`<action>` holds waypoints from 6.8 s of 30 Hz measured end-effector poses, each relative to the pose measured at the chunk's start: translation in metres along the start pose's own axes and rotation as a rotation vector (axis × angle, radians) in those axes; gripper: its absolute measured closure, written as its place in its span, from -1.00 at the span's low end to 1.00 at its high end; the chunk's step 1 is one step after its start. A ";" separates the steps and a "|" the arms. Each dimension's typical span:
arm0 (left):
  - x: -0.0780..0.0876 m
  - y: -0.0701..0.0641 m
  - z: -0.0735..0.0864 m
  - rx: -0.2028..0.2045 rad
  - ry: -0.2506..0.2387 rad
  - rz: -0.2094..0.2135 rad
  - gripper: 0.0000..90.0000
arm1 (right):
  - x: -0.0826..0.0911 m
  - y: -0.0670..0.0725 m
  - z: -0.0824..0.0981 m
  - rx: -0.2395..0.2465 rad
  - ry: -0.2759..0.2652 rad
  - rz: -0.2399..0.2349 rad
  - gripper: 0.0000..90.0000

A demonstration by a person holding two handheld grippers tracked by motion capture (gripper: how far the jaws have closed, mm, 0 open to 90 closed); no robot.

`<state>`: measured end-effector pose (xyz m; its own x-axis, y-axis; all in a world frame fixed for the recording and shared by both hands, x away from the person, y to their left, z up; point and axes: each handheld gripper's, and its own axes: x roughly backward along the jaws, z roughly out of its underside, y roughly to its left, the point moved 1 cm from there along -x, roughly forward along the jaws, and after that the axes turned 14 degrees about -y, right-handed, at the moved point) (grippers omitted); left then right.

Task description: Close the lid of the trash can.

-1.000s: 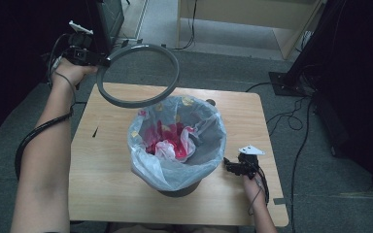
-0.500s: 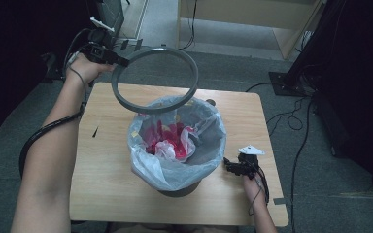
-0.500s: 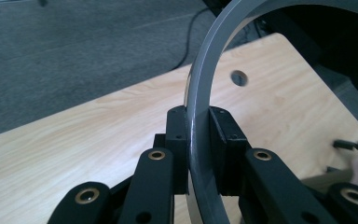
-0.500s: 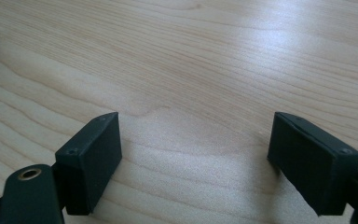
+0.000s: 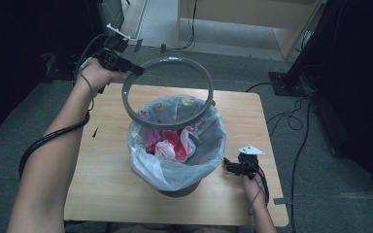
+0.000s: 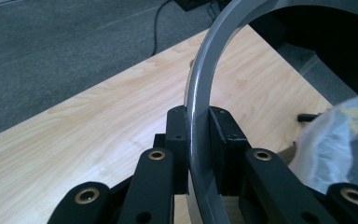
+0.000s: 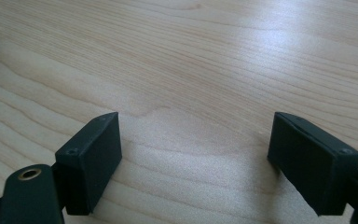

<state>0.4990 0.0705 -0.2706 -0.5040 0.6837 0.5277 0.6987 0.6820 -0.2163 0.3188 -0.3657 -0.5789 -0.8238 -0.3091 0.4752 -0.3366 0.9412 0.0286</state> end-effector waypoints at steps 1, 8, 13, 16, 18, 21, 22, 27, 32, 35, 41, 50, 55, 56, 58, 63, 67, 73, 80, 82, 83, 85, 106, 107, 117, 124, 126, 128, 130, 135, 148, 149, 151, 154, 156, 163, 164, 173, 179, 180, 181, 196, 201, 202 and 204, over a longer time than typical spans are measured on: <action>-0.001 -0.003 0.000 -0.003 0.002 0.011 0.77 | 0.000 0.000 0.000 0.000 0.000 0.000 -0.62; -0.012 -0.019 0.007 -0.047 0.033 0.056 0.77 | 0.000 0.000 0.000 0.000 0.000 0.000 -0.62; -0.020 -0.032 0.011 -0.074 0.055 0.107 0.77 | 0.000 0.000 0.000 0.000 0.000 0.000 -0.62; -0.022 -0.038 0.012 -0.101 0.059 0.136 0.77 | 0.000 0.000 0.000 0.000 0.000 0.000 -0.62; -0.022 -0.042 0.013 -0.118 0.053 0.153 0.77 | 0.000 0.000 0.000 0.000 0.000 0.000 -0.62; -0.022 -0.045 0.014 -0.129 0.055 0.181 0.77 | 0.000 0.000 0.000 -0.001 -0.001 0.002 -0.62; -0.022 -0.046 0.015 -0.137 0.052 0.191 0.77 | 0.000 0.000 0.000 -0.001 -0.001 0.003 -0.62; -0.018 -0.054 0.018 -0.181 0.060 0.235 0.77 | 0.000 0.001 0.000 -0.001 -0.001 0.003 -0.62; -0.017 -0.061 0.021 -0.206 0.079 0.248 0.77 | 0.000 0.001 0.000 -0.001 -0.001 0.003 -0.62; -0.018 -0.064 0.023 -0.223 0.090 0.259 0.77 | 0.000 0.001 0.000 -0.001 -0.001 0.004 -0.62; -0.017 -0.068 0.021 -0.245 0.096 0.267 0.77 | 0.000 0.001 0.000 -0.001 -0.001 0.005 -0.62; -0.021 -0.074 0.021 -0.288 0.154 0.270 0.76 | 0.000 0.001 0.000 -0.002 -0.002 0.005 -0.62; -0.023 -0.074 0.022 -0.291 0.157 0.266 0.76 | 0.000 0.001 0.000 -0.002 -0.002 0.005 -0.62; -0.023 -0.073 0.022 -0.293 0.157 0.267 0.76 | 0.000 0.001 0.000 -0.002 -0.002 0.005 -0.62; -0.022 -0.073 0.022 -0.290 0.157 0.271 0.76 | 0.000 0.001 0.000 -0.002 -0.001 0.005 -0.62; -0.019 -0.070 0.023 -0.283 0.151 0.264 0.74 | 0.000 0.001 0.000 -0.002 -0.001 0.006 -0.62; -0.019 -0.069 0.024 -0.276 0.140 0.268 0.71 | 0.000 0.001 0.000 -0.002 -0.001 0.006 -0.62; -0.019 -0.068 0.025 -0.273 0.131 0.275 0.67 | 0.000 0.001 0.000 -0.002 -0.001 0.008 -0.62; -0.017 -0.068 0.023 -0.263 0.121 0.288 0.53 | 0.000 0.001 0.000 -0.002 -0.001 0.007 -0.62; -0.017 -0.068 0.023 -0.256 0.112 0.285 0.45 | 0.000 0.001 0.000 -0.002 -0.001 0.007 -0.62; -0.017 -0.067 0.022 -0.248 0.107 0.282 0.40 | 0.000 0.001 0.000 -0.001 -0.001 0.007 -0.62; -0.017 -0.066 0.022 -0.238 0.104 0.273 0.33 | 0.000 0.001 0.000 -0.001 -0.001 0.007 -0.62; -0.009 -0.049 0.015 -0.172 -0.002 0.175 -0.24 | 0.000 0.001 0.000 -0.001 -0.001 0.007 -0.62; -0.008 -0.048 0.014 -0.171 -0.009 0.169 -0.26 | 0.000 0.001 0.000 -0.001 -0.001 0.008 -0.62; -0.002 -0.032 0.016 -0.148 -0.052 0.111 -0.33 | 0.000 0.001 0.000 -0.002 -0.001 0.008 -0.62; 0.002 -0.018 0.021 -0.118 -0.070 0.060 -0.37 | 0.000 0.002 0.000 -0.001 -0.001 0.006 -0.62; 0.004 -0.015 0.022 -0.111 -0.078 0.051 -0.38 | 0.000 0.002 0.000 -0.001 -0.001 0.007 -0.62; 0.005 -0.011 0.024 -0.107 -0.088 0.040 -0.38 | 0.000 0.002 0.000 -0.001 -0.001 0.007 -0.62; 0.007 -0.007 0.026 -0.094 -0.096 0.025 -0.38 | 0.000 0.002 0.000 -0.002 0.000 0.006 -0.62; 0.010 0.005 0.033 -0.078 -0.102 -0.005 -0.44 | 0.000 0.002 0.000 -0.002 0.000 0.006 -0.62; 0.009 0.027 0.067 -0.074 -0.125 -0.077 -0.54 | 0.000 0.004 0.000 -0.003 0.002 0.005 -0.64; 0.009 0.028 0.071 -0.072 -0.126 -0.079 -0.54 | 0.000 0.004 0.000 -0.003 0.002 0.004 -0.64; 0.008 0.030 0.077 -0.073 -0.130 -0.090 -0.54 | 0.000 0.004 0.000 0.000 0.002 0.002 -0.65; 0.005 0.034 0.089 -0.064 -0.139 -0.112 -0.54 | 0.000 0.004 0.000 0.001 0.002 0.000 -0.65; 0.003 0.036 0.098 -0.072 -0.140 -0.128 -0.54 | 0.000 0.005 0.000 0.003 0.001 -0.002 -0.65; -0.008 0.041 0.132 -0.057 -0.137 -0.139 -0.54 | 0.000 0.006 0.000 0.002 0.001 -0.002 -0.65; -0.008 0.040 0.135 -0.060 -0.133 -0.142 -0.54 | 0.000 0.006 0.000 0.001 0.002 -0.001 -0.65; -0.019 0.042 0.177 -0.032 -0.118 -0.164 -0.54 | -0.001 0.007 0.000 0.001 0.003 -0.001 -0.65; -0.031 0.039 0.206 -0.032 -0.098 -0.157 -0.54 | -0.001 0.009 0.000 0.004 0.004 -0.003 -0.66; -0.033 0.039 0.212 -0.026 -0.100 -0.155 -0.54 | -0.001 0.009 0.000 0.003 0.004 -0.004 -0.66; -0.034 0.039 0.216 -0.025 -0.099 -0.155 -0.54 | -0.001 0.009 -0.001 0.003 0.004 -0.005 -0.66; -0.046 0.037 0.260 -0.023 -0.114 -0.162 -0.54 | -0.002 0.011 -0.001 0.006 0.005 -0.011 -0.66; -0.050 0.036 0.276 -0.015 -0.098 -0.155 -0.54 | -0.002 0.011 -0.001 0.007 0.006 -0.014 -0.66; -0.052 0.036 0.278 -0.018 -0.090 -0.160 -0.54 | -0.003 0.011 -0.001 0.010 0.005 -0.015 -0.66; -0.054 0.035 0.283 -0.022 -0.077 -0.160 -0.54 | -0.003 0.012 -0.001 0.010 0.005 -0.015 -0.66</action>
<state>0.4069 0.1316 -0.5393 -0.6469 0.5852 0.4890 0.6166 0.7787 -0.1162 0.3177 -0.3535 -0.5790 -0.8166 -0.3224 0.4788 -0.3533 0.9351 0.0272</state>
